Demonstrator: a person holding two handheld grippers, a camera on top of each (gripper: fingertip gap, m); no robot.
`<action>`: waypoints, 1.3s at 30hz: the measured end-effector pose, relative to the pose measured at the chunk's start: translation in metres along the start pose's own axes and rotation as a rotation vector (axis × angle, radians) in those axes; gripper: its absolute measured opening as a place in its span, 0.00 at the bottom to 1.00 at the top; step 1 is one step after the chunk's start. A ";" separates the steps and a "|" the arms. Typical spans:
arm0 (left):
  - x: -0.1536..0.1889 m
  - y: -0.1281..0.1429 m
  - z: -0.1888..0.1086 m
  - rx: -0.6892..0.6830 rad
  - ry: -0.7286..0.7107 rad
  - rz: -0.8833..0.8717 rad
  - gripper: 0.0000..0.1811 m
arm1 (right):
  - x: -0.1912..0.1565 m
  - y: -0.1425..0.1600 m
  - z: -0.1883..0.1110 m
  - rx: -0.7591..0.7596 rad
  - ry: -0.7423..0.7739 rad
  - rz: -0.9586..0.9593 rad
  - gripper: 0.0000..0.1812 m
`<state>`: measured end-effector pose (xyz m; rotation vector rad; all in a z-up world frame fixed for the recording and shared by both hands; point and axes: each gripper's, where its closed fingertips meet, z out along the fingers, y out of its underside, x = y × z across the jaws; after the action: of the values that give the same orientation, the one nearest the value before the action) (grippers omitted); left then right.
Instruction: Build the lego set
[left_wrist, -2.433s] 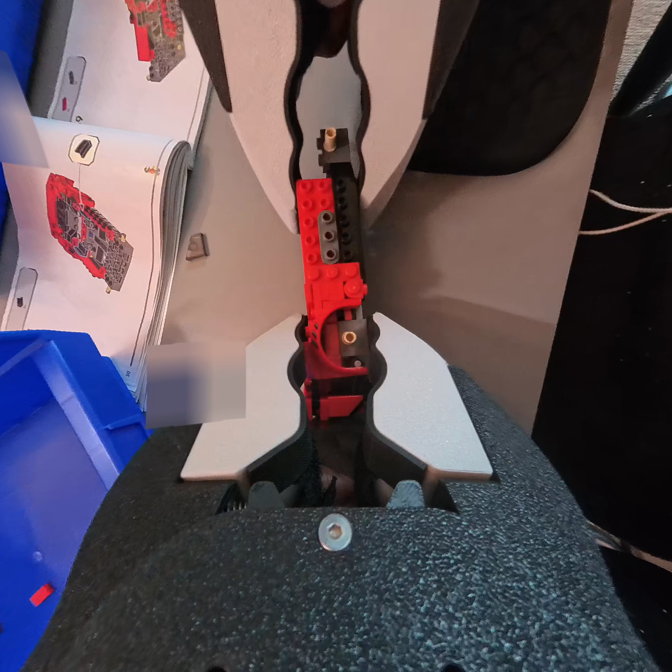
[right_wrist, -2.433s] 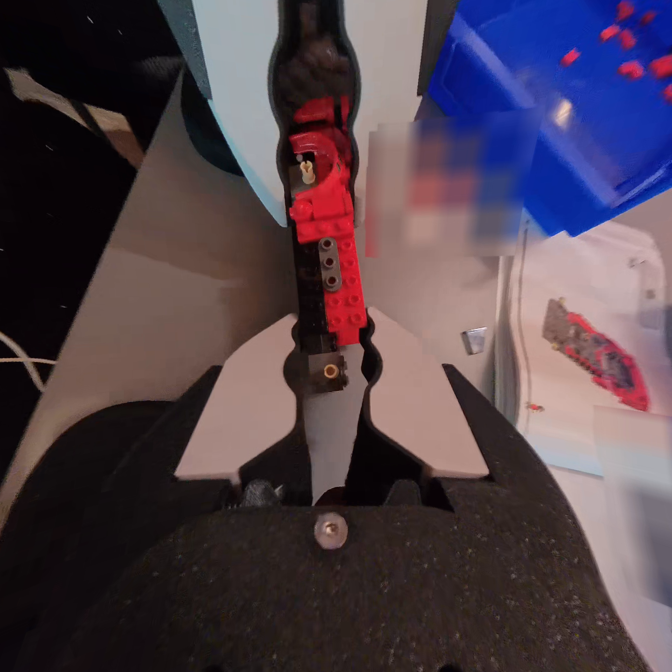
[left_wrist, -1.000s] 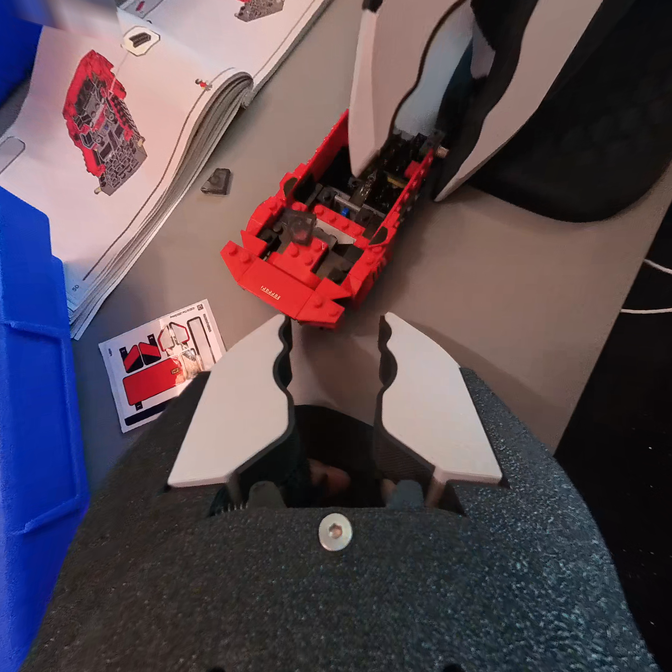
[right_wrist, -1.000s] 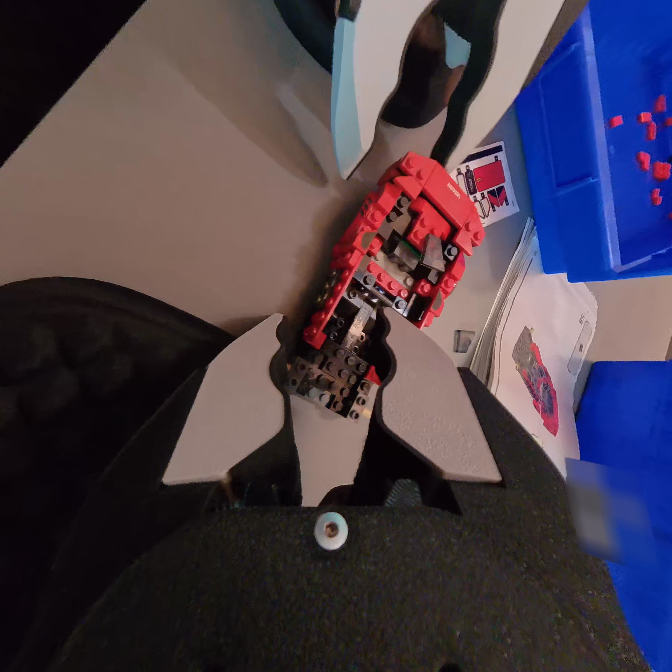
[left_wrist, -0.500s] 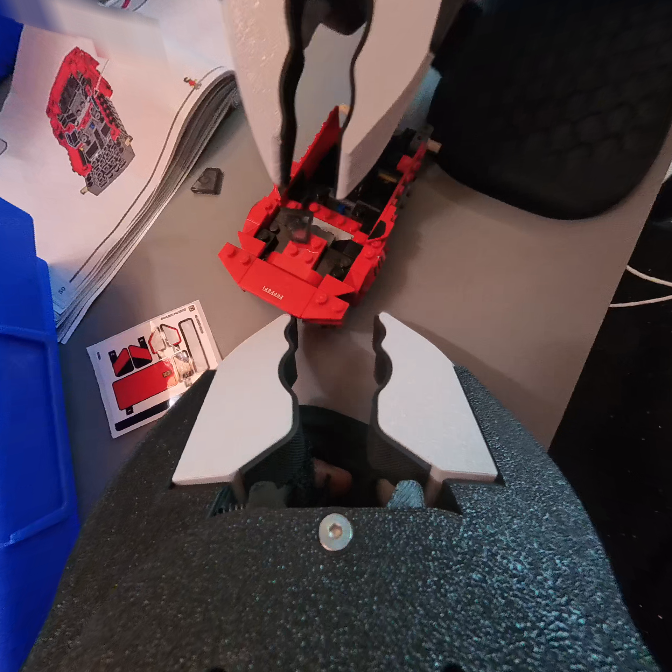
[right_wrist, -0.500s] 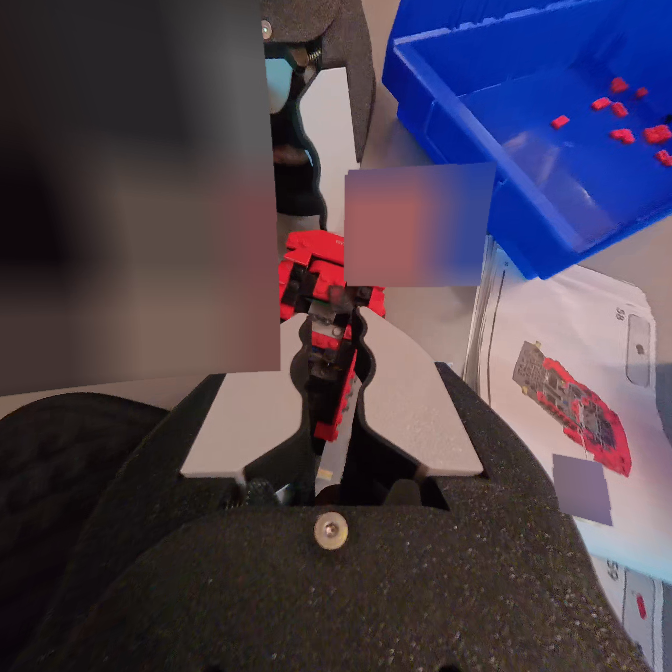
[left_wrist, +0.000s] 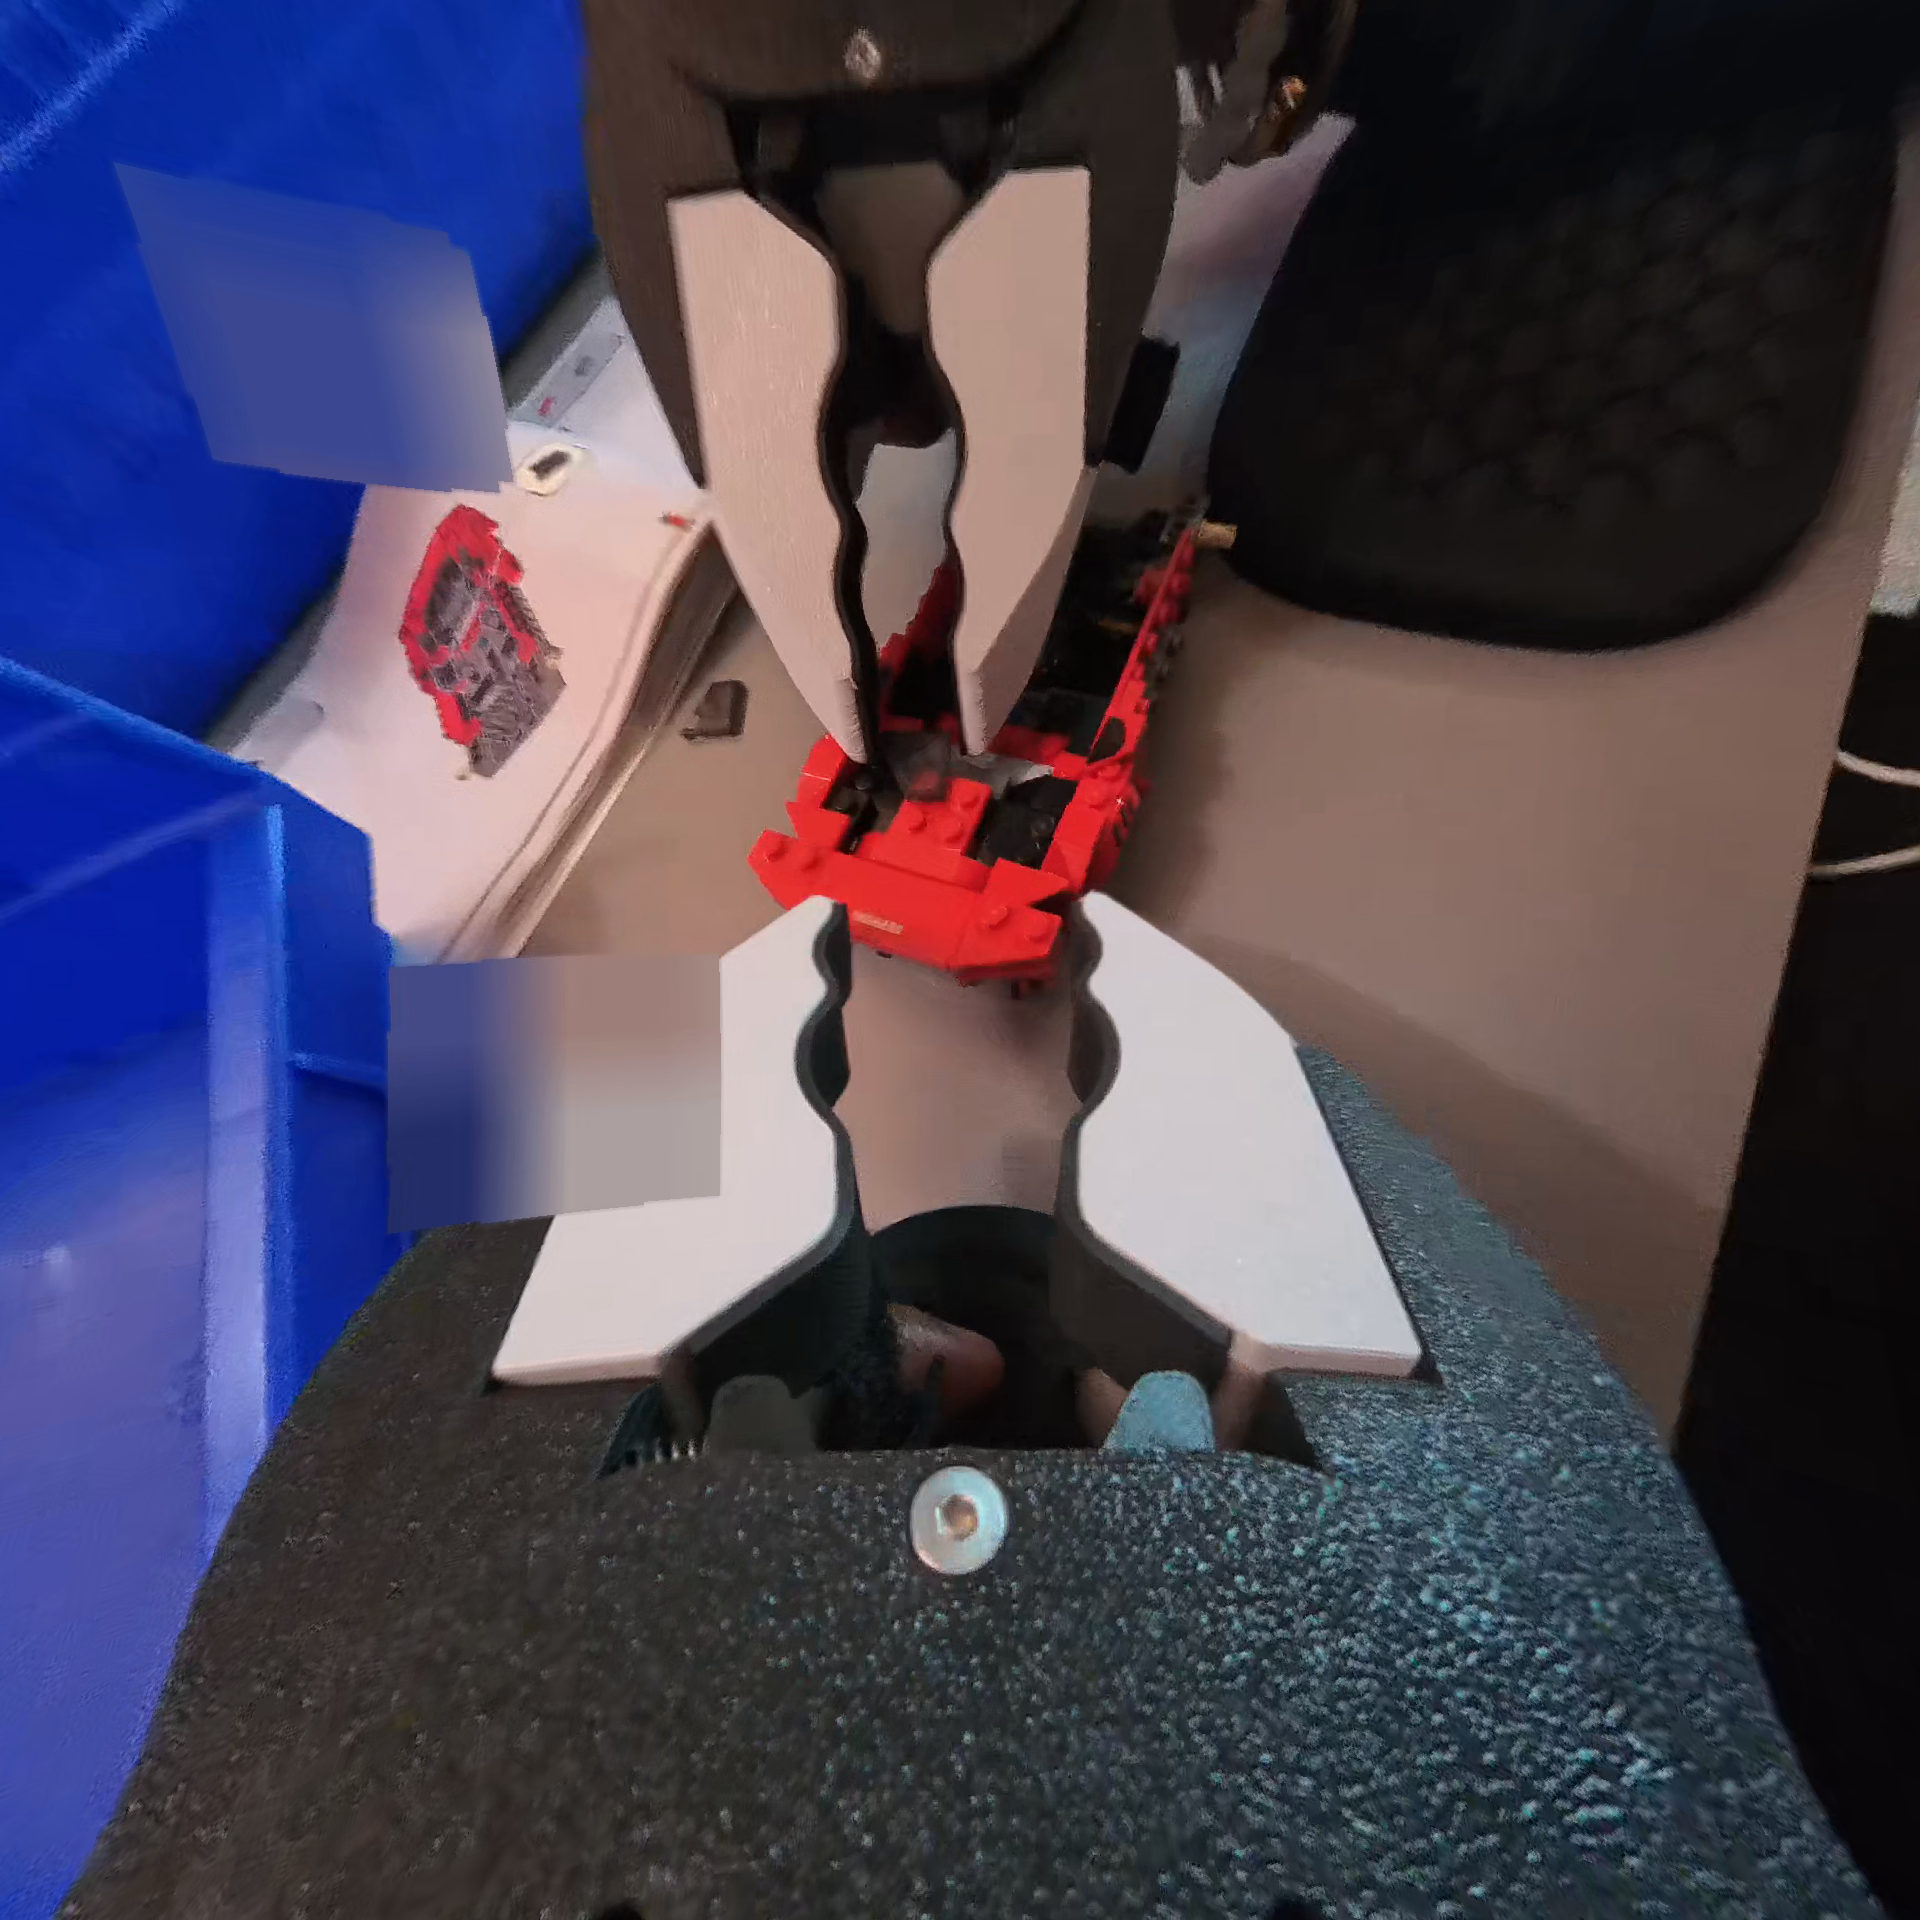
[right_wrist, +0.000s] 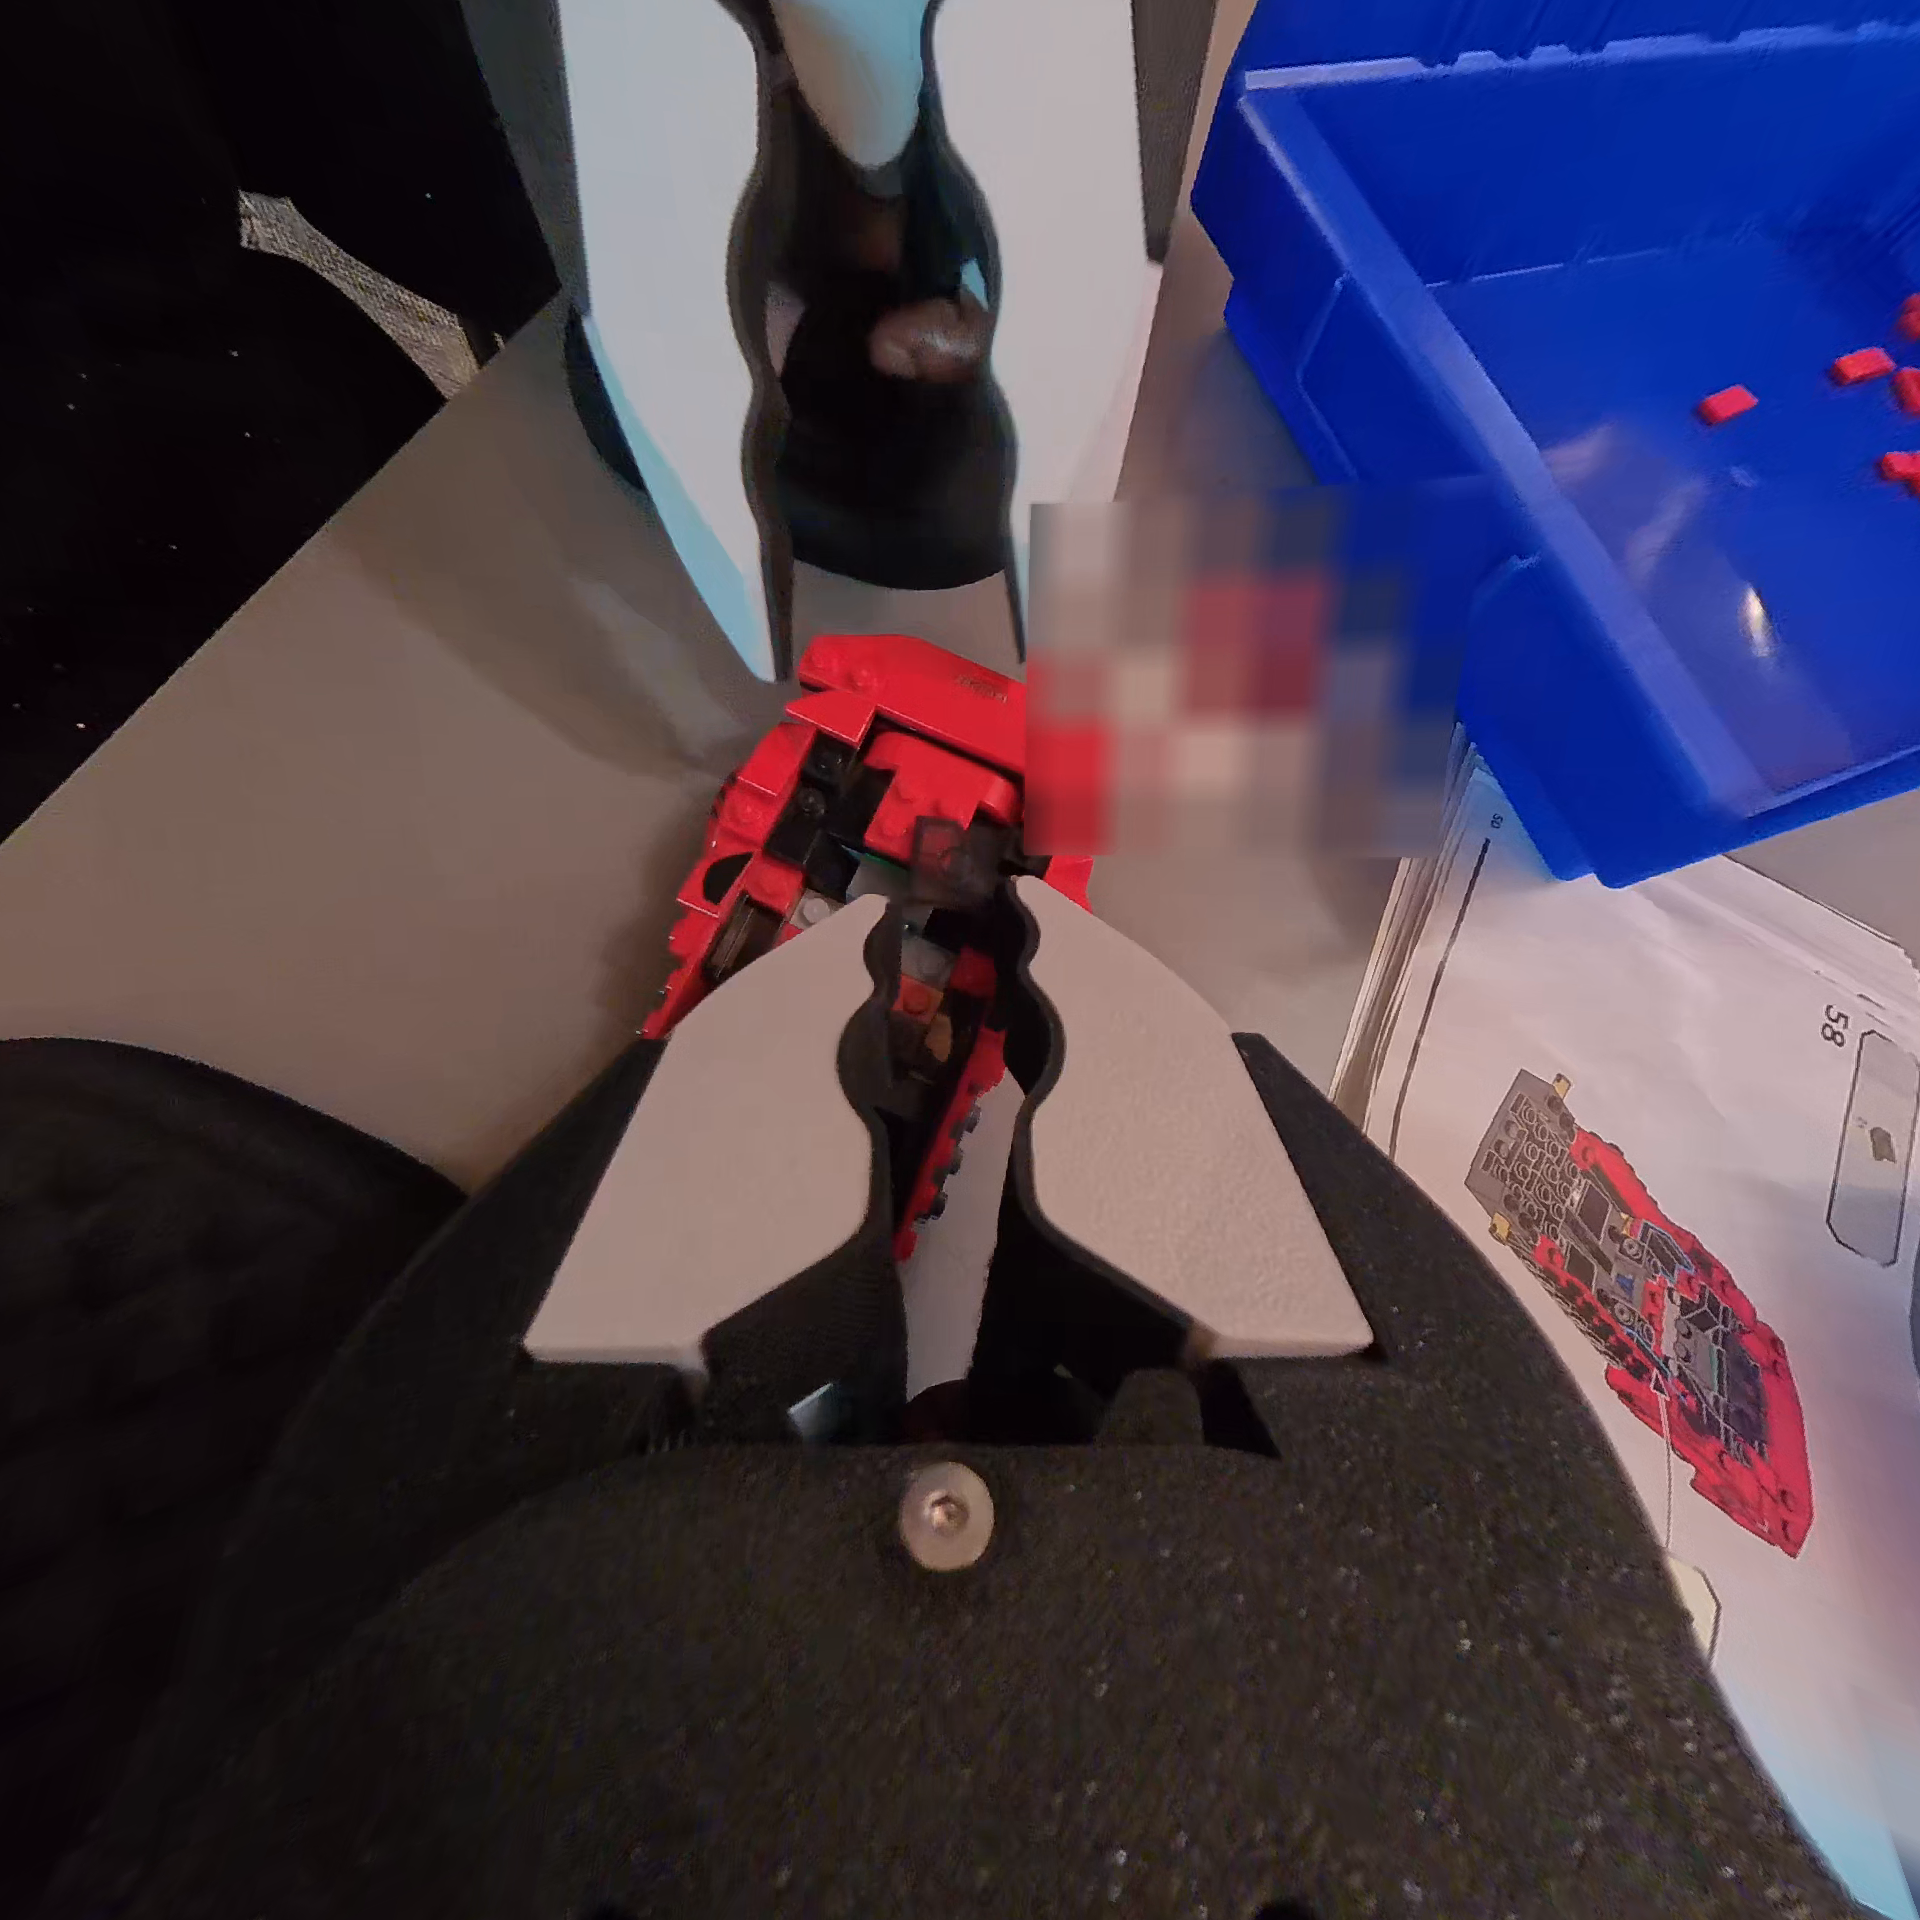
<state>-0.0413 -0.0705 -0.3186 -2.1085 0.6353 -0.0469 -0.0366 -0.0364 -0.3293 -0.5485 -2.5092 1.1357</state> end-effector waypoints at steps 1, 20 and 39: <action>0.003 0.002 0.002 -0.014 0.025 0.014 0.20 | 0.000 0.000 0.000 -0.001 0.005 -0.005 0.09; 0.010 0.001 0.003 -0.006 0.071 0.014 0.20 | 0.000 0.001 0.000 -0.111 0.095 0.139 0.07; 0.012 0.001 0.003 -0.003 0.070 0.029 0.20 | -0.005 -0.001 0.000 -0.138 0.149 0.270 0.07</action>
<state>-0.0306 -0.0739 -0.3237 -2.1080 0.7075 -0.1036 -0.0327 -0.0392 -0.3296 -0.9973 -2.4473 0.9723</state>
